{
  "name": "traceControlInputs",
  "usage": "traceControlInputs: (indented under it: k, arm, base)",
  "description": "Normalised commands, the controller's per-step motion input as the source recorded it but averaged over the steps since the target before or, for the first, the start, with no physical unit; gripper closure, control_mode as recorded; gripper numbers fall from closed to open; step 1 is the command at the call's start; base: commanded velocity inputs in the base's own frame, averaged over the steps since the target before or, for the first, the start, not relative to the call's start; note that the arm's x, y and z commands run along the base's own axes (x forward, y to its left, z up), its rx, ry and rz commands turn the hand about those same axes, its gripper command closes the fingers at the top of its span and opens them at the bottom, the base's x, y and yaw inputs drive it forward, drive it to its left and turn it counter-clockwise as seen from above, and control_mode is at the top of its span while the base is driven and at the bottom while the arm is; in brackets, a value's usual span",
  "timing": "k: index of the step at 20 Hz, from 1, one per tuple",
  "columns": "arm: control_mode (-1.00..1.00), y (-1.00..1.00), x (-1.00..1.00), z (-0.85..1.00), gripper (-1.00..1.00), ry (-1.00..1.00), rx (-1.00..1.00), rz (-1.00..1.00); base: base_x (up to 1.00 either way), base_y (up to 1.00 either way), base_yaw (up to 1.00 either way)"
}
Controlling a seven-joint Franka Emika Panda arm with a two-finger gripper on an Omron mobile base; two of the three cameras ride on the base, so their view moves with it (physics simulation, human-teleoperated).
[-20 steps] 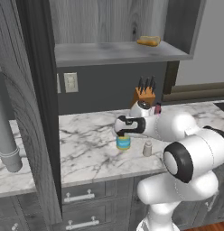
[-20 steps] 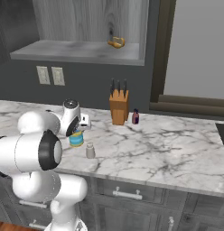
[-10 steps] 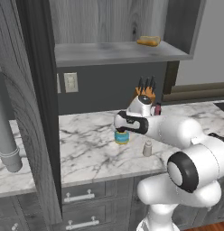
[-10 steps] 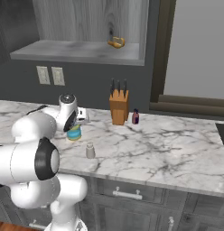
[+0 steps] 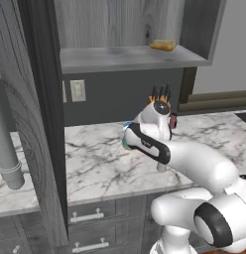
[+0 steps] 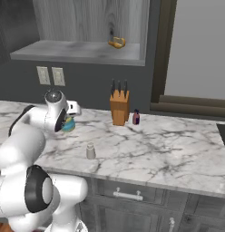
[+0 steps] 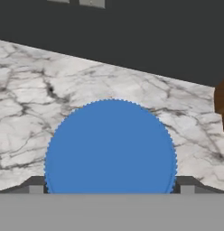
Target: Pick the shaker and mayonnaise from the counter and place them in the cabinet.
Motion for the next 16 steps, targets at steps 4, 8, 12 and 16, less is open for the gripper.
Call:
traceControlInputs:
  k: [4,8,12,16]
  arm:
    - [-1.00,0.09,-0.08,0.60,1.00,-0.02,0.03,0.00]
    - [-1.00,0.05,-0.10,0.67,1.00,-0.01,0.00,0.00]
    - [-1.00,0.07,-0.14,0.67,1.00,-0.03,0.00,0.00]
    - [-1.00,0.02,-0.10,0.65,1.00,-0.04,0.00,0.00]
  base:
    - [0.00,0.00,0.00]
    - [0.00,0.00,0.00]
    - [0.00,0.00,0.00]
    - [0.00,0.00,0.00]
